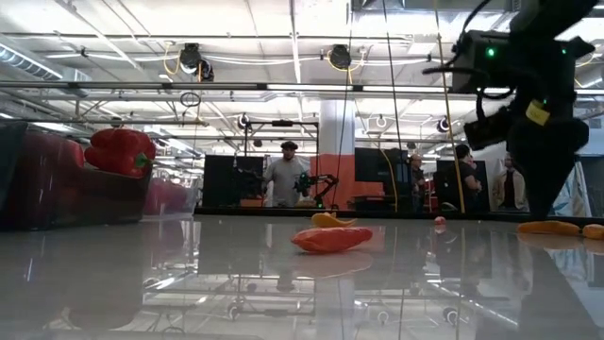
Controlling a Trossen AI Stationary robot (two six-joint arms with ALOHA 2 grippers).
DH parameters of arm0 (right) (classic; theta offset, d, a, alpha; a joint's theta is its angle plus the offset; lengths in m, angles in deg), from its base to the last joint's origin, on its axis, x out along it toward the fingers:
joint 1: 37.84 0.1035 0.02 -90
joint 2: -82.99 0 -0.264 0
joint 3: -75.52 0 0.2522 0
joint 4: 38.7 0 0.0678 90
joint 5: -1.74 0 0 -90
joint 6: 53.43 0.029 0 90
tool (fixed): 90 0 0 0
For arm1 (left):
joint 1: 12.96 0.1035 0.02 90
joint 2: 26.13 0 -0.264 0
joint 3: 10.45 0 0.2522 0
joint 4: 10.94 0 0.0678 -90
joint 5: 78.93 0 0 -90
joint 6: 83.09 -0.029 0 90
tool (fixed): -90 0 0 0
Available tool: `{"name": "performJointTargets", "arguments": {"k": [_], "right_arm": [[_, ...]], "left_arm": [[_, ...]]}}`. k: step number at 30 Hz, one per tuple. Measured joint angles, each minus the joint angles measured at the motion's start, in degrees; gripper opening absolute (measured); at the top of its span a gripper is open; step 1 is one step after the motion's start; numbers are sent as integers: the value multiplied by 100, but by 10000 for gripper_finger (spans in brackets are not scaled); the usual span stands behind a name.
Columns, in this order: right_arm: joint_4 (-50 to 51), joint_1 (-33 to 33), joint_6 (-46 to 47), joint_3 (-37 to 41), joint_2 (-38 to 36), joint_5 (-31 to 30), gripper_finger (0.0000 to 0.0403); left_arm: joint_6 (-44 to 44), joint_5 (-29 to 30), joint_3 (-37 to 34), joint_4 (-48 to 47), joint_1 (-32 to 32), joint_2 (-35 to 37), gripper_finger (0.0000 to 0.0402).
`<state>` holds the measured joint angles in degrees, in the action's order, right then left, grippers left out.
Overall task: Sort produce into baskets
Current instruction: Put the yellow chili pepper into the bottom black bin
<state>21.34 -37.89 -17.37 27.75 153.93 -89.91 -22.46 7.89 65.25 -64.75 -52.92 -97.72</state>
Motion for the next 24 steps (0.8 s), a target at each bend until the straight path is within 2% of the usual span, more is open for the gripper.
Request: {"name": "performJointTargets", "arguments": {"k": [4, 10, 15, 18, 24], "right_arm": [[-338, 0, 77, 167, 0, 0, 240], [-466, 15, 70, 167, 0, -33, 231], [-480, 15, 91, 167, 0, -126, 211], [-632, 18, 96, 191, 0, -129, 195], [-921, 137, 449, 488, 1, -144, 173]], "left_arm": [[-540, 609, 416, 12, 205, 30, 161], [-1295, 831, 1024, 12, 607, 28, 161], [-1948, 1351, 1430, 18, 827, 30, 161], [-2215, 1573, 1531, 25, 856, 30, 161], [-2246, 1628, 1534, -7, 883, 25, 161]]}}
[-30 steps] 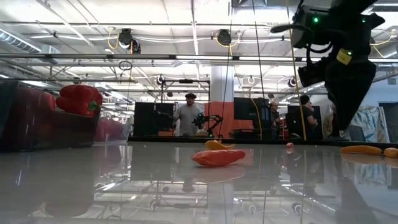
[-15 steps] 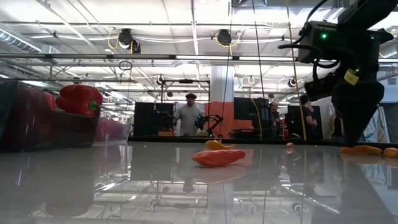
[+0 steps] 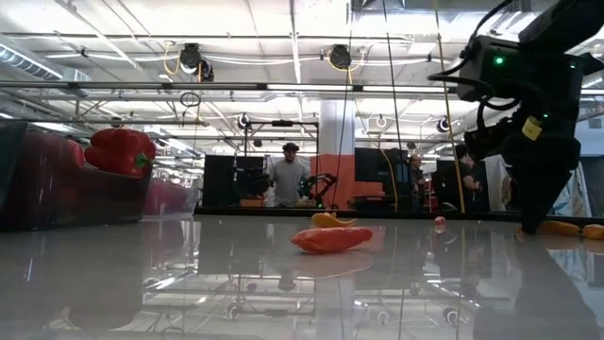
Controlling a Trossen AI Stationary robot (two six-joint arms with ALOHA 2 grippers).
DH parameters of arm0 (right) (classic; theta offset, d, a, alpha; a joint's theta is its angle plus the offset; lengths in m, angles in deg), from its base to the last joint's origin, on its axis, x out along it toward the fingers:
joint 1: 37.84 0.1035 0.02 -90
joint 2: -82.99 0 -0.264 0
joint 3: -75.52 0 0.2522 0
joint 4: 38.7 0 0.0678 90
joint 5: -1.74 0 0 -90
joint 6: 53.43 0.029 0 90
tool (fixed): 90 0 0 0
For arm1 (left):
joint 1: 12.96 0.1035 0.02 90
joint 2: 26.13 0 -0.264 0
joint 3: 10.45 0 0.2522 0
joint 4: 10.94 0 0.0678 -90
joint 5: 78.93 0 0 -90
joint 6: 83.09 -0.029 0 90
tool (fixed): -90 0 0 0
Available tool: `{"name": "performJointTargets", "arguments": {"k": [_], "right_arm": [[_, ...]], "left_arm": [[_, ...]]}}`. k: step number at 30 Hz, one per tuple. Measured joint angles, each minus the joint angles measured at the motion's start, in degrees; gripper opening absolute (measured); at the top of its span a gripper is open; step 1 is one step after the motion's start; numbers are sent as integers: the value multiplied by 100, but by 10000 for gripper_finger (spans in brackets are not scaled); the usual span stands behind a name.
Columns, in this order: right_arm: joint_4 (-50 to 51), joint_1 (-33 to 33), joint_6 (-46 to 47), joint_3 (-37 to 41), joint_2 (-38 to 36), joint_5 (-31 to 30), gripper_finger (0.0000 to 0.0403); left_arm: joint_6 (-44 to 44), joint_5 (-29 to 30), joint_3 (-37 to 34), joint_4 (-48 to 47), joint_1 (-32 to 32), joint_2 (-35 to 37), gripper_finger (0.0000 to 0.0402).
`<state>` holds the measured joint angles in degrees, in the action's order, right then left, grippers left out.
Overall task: Sort produce into baskets
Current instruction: Put the yellow chili pepper into the bottom black bin
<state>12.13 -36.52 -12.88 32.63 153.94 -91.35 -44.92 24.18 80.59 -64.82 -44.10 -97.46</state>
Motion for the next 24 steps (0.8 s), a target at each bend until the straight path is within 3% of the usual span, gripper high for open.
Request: {"name": "performJointTargets", "arguments": {"k": [7, 18, 24], "right_arm": [[-72, 156, 256, 59, -9, -53, 142], [-136, 344, 678, 71, -34, 22, 10], [-268, 346, 790, -94, -19, 105, 13]], "left_arm": [[-196, 87, -2, 2, 0, 0, 161], [-440, 200, -2, 7, 0, 0, 161], [-649, 199, -4, 4, 21, 130, 161]]}}
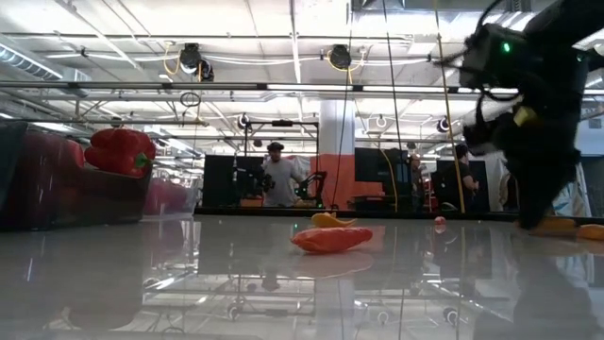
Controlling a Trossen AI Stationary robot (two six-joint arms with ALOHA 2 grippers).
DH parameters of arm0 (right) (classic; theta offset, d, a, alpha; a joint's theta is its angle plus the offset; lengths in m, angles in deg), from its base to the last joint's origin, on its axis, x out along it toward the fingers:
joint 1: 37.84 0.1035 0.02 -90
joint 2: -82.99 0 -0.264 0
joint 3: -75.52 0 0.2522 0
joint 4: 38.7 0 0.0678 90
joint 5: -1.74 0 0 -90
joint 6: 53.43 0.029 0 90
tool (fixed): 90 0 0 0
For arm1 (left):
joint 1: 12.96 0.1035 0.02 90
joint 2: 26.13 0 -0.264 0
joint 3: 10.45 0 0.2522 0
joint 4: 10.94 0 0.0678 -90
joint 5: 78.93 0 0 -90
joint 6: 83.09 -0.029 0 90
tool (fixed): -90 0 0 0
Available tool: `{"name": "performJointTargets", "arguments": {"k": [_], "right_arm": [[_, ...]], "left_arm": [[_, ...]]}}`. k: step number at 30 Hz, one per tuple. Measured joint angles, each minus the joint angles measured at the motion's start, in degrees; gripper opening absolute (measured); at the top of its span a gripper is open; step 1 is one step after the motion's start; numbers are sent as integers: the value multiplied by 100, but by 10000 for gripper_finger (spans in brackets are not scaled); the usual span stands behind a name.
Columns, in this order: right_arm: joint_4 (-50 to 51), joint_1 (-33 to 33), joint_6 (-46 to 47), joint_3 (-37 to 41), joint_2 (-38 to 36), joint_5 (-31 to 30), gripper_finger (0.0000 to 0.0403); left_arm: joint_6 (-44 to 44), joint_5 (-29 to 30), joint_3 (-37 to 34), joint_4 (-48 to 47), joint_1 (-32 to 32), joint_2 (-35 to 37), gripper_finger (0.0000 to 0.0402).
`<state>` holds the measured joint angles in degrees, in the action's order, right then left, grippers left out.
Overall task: Sort produce into baskets
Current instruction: Put the yellow chili pepper into the bottom black bin
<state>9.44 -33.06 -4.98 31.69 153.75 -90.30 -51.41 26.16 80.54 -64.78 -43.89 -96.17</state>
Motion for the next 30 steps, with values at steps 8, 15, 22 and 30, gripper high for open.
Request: {"name": "performJointTargets", "arguments": {"k": [8, 15, 22, 30], "right_arm": [[-643, -2, -120, -759, -4, -215, 3], [-2656, 200, -153, -1249, 166, -393, 1], [-4447, 579, -518, -2093, 1580, -397, 1], [-5307, 827, -1734, -4521, 3934, -388, 0]], "left_arm": [[-439, 178, 0, -636, 242, 555, 161], [-1148, 513, -67, -1579, 679, 898, 161], [-1905, 37, -863, -1193, 1417, 1454, 161], [-2523, -927, -1804, -566, 2120, 1850, 161]]}}
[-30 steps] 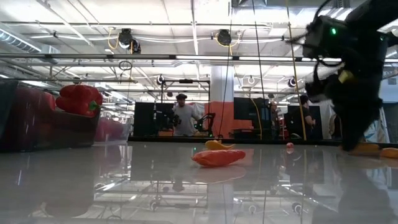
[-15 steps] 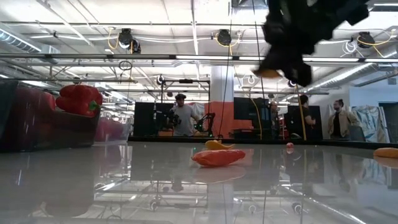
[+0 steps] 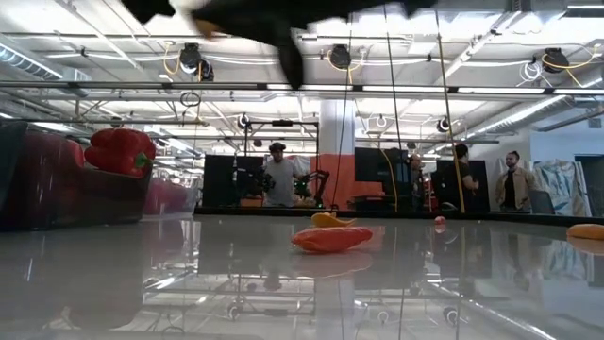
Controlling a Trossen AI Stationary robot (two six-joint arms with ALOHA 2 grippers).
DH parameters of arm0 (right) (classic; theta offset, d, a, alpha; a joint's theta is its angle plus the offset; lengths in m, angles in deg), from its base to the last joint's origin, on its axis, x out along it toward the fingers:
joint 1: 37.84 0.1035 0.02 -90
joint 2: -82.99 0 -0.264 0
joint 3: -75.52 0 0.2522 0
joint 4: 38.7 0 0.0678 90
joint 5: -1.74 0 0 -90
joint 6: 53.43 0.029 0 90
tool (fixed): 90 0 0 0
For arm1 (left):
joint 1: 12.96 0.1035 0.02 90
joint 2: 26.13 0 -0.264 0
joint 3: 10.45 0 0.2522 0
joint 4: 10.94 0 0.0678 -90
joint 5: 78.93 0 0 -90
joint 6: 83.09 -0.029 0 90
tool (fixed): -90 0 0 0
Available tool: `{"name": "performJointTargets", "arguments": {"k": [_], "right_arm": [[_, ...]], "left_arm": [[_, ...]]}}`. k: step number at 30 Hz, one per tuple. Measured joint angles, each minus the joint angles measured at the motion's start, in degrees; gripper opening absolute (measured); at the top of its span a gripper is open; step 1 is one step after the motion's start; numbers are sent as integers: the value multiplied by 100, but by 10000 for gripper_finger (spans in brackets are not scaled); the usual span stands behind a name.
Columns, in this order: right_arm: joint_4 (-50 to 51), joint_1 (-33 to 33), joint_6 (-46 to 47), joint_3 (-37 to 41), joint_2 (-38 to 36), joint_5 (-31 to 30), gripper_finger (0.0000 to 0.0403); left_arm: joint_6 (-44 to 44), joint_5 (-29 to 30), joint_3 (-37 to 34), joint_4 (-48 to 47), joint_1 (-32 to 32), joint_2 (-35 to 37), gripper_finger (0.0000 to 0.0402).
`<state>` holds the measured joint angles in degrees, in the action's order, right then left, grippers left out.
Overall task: Sort produce into baskets
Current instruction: Put the yellow chili pepper into the bottom black bin
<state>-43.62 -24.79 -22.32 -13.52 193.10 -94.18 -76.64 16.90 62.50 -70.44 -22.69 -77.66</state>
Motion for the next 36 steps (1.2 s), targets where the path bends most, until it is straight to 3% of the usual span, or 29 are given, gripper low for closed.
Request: {"name": "performJointTargets", "arguments": {"k": [8, 13, 17, 24, 36], "right_arm": [[-100, -20, -545, -2630, 2097, 46, 0], [-100, -65, -400, -3937, 3110, 724, 0], [-253, -94, -307, -4727, 3683, 933, 0], [-146, -97, -228, -5016, 3995, 905, 7], [828, -94, -176, -5019, 3991, 901, 102]], "left_arm": [[-139, -87, -383, -161, 368, 120, 161], [-138, 131, -533, -333, 461, 149, 161], [-186, 418, -533, -430, 521, 151, 161], [-248, 431, -533, -424, 525, 158, 161], [-244, 386, -533, -424, 524, 155, 161]]}}
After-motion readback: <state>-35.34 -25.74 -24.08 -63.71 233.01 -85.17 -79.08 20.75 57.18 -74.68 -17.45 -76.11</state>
